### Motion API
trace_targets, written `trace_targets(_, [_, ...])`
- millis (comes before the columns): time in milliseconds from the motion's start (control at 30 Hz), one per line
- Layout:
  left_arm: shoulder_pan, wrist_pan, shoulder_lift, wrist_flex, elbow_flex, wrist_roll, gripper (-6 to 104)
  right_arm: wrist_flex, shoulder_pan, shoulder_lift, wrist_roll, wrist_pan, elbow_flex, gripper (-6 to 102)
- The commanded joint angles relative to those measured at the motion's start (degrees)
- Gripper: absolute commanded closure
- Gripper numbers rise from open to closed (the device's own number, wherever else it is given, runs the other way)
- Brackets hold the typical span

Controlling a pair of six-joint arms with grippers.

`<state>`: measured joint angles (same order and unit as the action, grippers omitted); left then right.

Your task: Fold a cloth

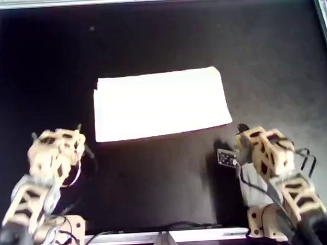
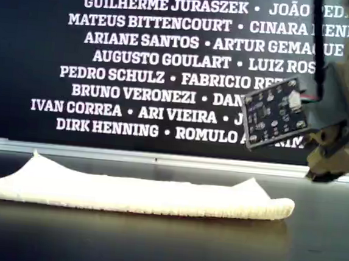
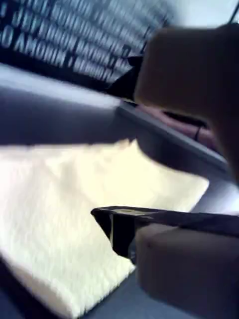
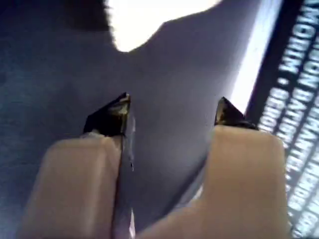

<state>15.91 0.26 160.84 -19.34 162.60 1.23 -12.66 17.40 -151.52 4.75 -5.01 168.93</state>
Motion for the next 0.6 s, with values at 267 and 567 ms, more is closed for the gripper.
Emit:
trace_targets(267, [-0.44, -0.26, 17.23, 0.53, 8.53, 0.18, 21, 2.11, 0.09, -19.25, -0.35, -0.35, 5.01, 29])
trace_targets(567, [-0.44, -0.26, 17.23, 0.53, 8.88, 0.18, 21, 2.11, 0.26, -6.42, -0.44, 0.53, 1.58, 18])
